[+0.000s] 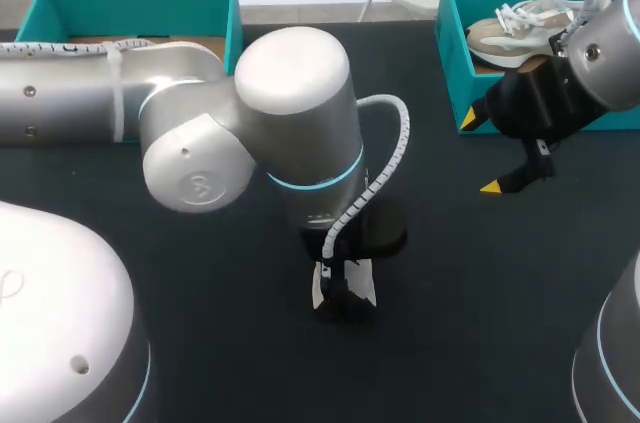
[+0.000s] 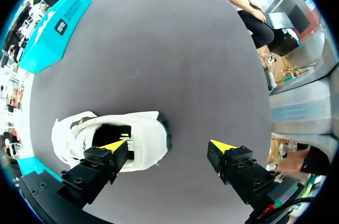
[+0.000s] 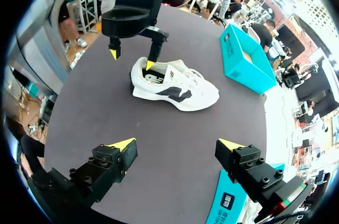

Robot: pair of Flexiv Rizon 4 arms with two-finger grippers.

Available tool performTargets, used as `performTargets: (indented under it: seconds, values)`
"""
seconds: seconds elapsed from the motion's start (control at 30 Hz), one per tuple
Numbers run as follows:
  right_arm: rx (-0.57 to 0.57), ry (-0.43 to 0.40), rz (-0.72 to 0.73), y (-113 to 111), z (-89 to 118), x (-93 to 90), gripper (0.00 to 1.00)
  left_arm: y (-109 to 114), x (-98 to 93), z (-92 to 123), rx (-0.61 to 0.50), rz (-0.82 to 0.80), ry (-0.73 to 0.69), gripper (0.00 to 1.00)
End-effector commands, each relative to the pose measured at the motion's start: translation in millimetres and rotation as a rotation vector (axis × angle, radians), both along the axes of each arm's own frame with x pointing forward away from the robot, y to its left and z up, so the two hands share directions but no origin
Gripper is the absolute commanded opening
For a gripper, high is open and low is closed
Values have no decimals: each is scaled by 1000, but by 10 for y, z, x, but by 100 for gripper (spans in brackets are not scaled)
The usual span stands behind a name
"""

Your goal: Take the shoe out of the shoebox, open the shoe tongue, remove and reinsert the insole, then place the shoe into the shoebox

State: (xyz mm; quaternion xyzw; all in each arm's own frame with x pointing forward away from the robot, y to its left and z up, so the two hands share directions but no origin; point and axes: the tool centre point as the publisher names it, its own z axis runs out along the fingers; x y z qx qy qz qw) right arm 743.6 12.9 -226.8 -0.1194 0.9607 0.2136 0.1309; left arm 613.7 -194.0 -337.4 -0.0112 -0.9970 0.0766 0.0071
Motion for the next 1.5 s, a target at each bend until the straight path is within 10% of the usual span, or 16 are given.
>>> performTargets:
  seconds: [0.03, 0.4, 0.47, 0.5, 0.7, 1.07, 1.5]
  values:
    - [-3, -2, -2, 8, -10, -3, 100, 20, 32, -152, 1, 5, 27, 100]
    - [-3, -2, -2, 8, -10, -3, 100, -1, 22, -412, 55, 55, 44, 97]
    - [-3, -2, -2, 8, -10, -3, 100, -3, 21, -432, 51, 60, 48, 81]
    - [-3, -2, -2, 8, -10, -3, 100, 1, 20, -442, 53, 63, 49, 53]
    - [-3, -2, -2, 8, -10, -3, 100, 25, 22, -478, 64, 76, 66, 0]
    - [-3, -2, -2, 8, -10, -3, 100, 98, -70, -371, 65, 33, 152, 0]
    - [-3, -2, -2, 8, -10, -3, 100, 288, -66, 330, 89, -144, 215, 0]
